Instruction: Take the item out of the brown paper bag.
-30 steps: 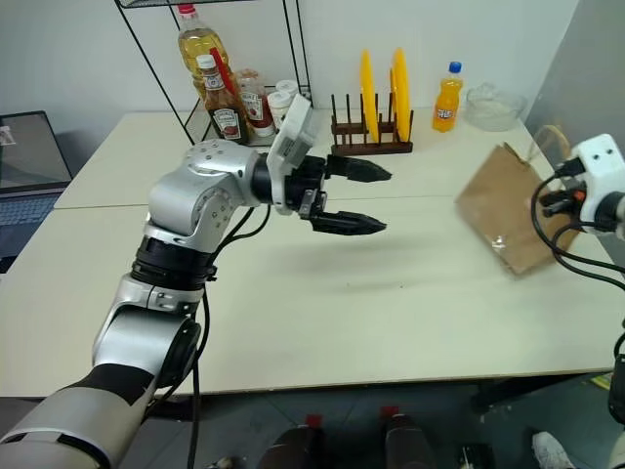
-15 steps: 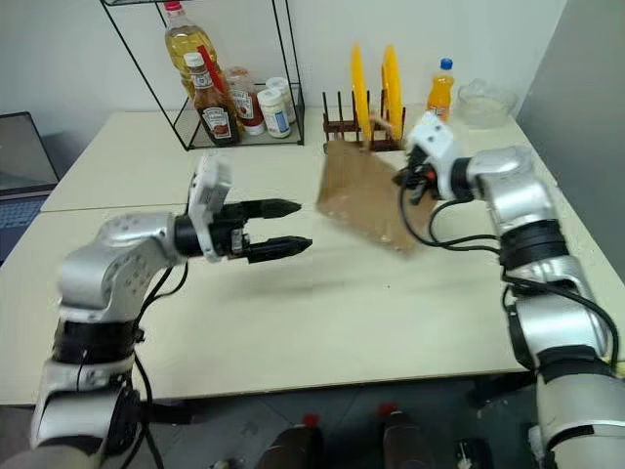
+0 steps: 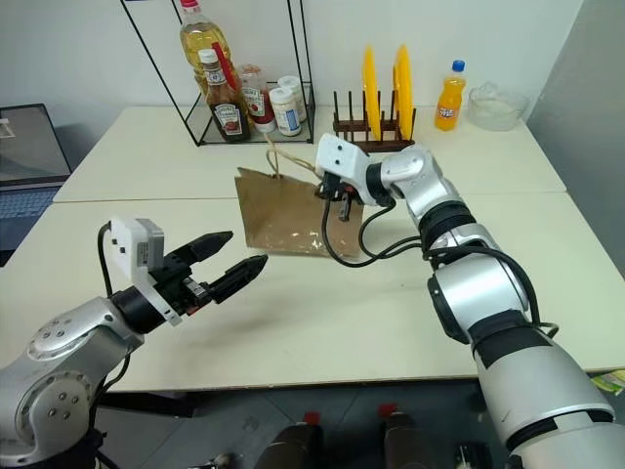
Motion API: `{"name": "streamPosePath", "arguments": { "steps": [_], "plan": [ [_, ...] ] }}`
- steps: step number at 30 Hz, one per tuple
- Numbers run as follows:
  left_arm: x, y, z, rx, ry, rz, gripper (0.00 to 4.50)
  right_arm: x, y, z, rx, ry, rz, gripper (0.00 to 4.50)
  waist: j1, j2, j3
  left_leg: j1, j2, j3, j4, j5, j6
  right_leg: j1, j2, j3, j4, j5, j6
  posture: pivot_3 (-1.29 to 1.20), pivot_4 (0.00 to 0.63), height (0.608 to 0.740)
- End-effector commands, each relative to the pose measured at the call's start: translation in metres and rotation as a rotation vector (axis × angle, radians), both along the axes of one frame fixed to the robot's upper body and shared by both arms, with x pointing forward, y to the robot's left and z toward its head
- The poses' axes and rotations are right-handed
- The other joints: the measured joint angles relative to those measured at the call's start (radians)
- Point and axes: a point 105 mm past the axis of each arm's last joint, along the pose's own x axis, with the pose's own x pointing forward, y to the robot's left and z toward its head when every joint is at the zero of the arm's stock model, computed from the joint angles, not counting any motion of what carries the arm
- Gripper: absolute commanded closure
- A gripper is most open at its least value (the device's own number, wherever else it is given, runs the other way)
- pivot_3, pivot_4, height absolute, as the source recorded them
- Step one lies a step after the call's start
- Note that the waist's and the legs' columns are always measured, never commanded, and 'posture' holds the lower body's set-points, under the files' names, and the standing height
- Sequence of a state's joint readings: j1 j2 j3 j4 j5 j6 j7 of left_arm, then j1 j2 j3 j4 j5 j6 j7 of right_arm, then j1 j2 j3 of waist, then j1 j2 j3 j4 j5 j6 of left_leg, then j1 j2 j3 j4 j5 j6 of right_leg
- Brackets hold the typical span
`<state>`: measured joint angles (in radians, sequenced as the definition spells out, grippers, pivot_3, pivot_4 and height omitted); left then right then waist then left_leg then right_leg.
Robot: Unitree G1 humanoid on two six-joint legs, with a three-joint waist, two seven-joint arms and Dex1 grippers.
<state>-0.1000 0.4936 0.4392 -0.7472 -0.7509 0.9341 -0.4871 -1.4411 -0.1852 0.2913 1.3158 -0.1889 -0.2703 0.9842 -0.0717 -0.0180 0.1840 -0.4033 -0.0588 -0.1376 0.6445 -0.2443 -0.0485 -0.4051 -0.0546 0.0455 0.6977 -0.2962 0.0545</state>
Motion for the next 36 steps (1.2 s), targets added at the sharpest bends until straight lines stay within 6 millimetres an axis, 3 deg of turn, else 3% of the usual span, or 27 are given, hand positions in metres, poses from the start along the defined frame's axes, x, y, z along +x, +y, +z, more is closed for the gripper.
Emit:
{"name": "streamPosePath", "arguments": {
  "steps": [1, 5, 8, 13, 19, 22, 26, 31, 36],
  "plan": [
    [-0.007, 0.004, 0.01, 0.012, -0.042, 0.035, 0.0, 0.006, 0.005, 0.021, -0.036, -0.145, -0.022, 4.47, 0.002, 0.0, 0.0, 0.0, 0.0, 0.0, 0.0, 0.0, 0.0, 0.0, 0.0, 0.0, 0.0, 0.0, 0.0, 0.0, 0.15, 0.74],
    [-0.008, 0.005, 0.012, 0.012, -0.041, 0.037, 0.0, 0.007, 0.006, 0.007, -0.056, -0.153, -0.036, 4.47, 0.008, 0.0, 0.0, 0.001, 0.0, 0.0, 0.0, 0.0, 0.0, 0.0, 0.001, 0.0, 0.0, 0.0, 0.0, 0.0, 0.15, 0.74],
    [-0.006, 0.005, 0.012, 0.015, -0.038, 0.029, 0.0, 0.006, 0.005, 0.005, -0.029, -0.128, -0.033, 3.84, 0.009, 0.0, 0.0, 0.001, 0.0, 0.001, 0.0, 0.0, 0.0, 0.001, 0.001, 0.0, 0.0, 0.0, 0.0, 0.0, 0.15, 0.74],
    [0.001, 0.003, 0.012, 0.024, -0.023, -0.019, 0.0, 0.005, -0.007, 0.019, 0.037, -0.067, -0.025, 2.1, 0.009, 0.0, 0.0, 0.001, 0.0, 0.001, 0.0, 0.0, 0.0, 0.001, 0.001, 0.0, 0.0, 0.0, 0.0, 0.0, 0.15, 0.74],
    [0.016, 0.01, 0.021, 0.048, -0.025, -0.076, 0.0, 0.001, -0.047, 0.034, 0.108, 0.018, -0.008, 0.04, 0.012, 0.0, 0.0, 0.001, 0.0, 0.001, -0.001, 0.0, 0.0, 0.001, 0.001, 0.0, 0.0, 0.0, 0.0, 0.0, 0.15, 0.74],
    [0.028, 0.025, 0.027, 0.08, -0.023, -0.069, 0.0, -0.002, -0.071, 0.04, 0.159, 0.039, -0.026, 0.04, 0.013, 0.0, 0.0, 0.001, 0.0, 0.001, -0.001, 0.0, 0.0, 0.001, 0.001, 0.0, 0.0, 0.0, 0.0, 0.0, 0.15, 0.74],
    [0.061, 0.057, 0.042, 0.136, -0.043, 0.002, 0.0, -0.015, -0.101, 0.045, 0.308, 0.031, -0.142, 0.04, 0.016, 0.0, 0.0, 0.001, 0.001, 0.001, -0.001, 0.0, 0.0, 0.001, 0.001, -0.001, 0.0, 0.0, 0.0, 0.0, 0.15, 0.74],
    [0.125, 0.078, 0.069, 0.265, -0.145, 0.076, 0.0, -0.069, -0.089, 0.024, 0.483, 0.001, -0.256, 0.04, 0.026, 0.0, 0.0, 0.0, 0.001, 0.0, -0.001, 0.0, 0.0, 0.0, 0.001, -0.003, 0.0, 0.0, 0.0, 0.0, 0.15, 0.74],
    [0.179, 0.065, 0.08, 0.414, -0.218, 0.129, 0.0, -0.095, -0.08, 0.003, 0.58, -0.026, -0.368, 0.04, 0.031, -0.001, -0.001, 0.0, -0.001, 0.001, 0.0, 0.0, 0.0, -0.001, 0.0, -0.002, 0.0, 0.0, 0.001, 0.0, 0.15, 0.74]
  ]
}}
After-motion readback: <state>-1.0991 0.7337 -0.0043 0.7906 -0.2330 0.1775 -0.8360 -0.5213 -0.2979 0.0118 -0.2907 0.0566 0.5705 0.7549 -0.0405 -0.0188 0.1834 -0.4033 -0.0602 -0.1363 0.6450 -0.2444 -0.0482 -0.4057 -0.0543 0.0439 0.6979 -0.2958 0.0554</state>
